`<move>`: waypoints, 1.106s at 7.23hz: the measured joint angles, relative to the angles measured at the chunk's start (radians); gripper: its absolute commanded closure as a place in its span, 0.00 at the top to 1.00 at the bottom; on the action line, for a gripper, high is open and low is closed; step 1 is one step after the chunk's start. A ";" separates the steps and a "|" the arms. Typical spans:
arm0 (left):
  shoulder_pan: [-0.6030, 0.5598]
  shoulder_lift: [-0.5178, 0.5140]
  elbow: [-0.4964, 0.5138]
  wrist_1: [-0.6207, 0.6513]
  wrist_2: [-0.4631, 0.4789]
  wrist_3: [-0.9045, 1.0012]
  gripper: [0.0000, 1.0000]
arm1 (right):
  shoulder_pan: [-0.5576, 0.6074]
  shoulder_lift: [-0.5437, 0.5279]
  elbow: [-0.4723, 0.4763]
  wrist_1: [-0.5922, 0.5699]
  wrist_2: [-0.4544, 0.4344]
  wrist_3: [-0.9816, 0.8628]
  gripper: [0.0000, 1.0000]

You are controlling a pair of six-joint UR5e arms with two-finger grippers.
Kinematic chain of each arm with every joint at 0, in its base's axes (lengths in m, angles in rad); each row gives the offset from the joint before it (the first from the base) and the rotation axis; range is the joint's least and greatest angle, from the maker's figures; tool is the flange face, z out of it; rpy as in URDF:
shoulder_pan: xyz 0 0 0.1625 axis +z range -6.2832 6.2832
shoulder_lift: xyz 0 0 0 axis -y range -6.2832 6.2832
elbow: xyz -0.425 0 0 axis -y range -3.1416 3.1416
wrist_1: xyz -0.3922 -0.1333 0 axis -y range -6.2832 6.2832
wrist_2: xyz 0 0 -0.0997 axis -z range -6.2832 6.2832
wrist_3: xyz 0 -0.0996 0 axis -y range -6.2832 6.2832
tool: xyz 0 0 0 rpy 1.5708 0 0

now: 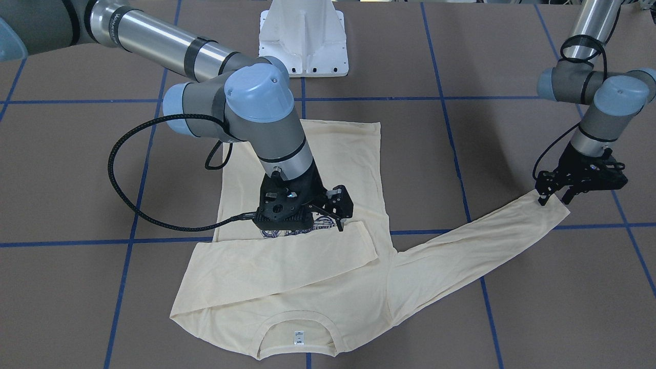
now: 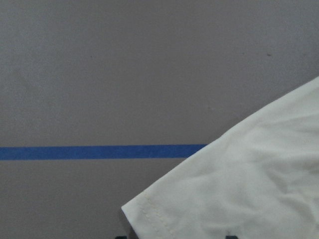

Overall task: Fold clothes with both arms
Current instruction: 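Lay the sleeve near the collar with right gripper while left approaches other cuff, then release and raise the right gripper while the left gripper grasps the other cuff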

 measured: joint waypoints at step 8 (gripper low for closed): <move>-0.015 0.006 -0.144 0.110 -0.067 -0.004 0.00 | 0.020 -0.071 0.078 -0.003 0.030 -0.007 1.00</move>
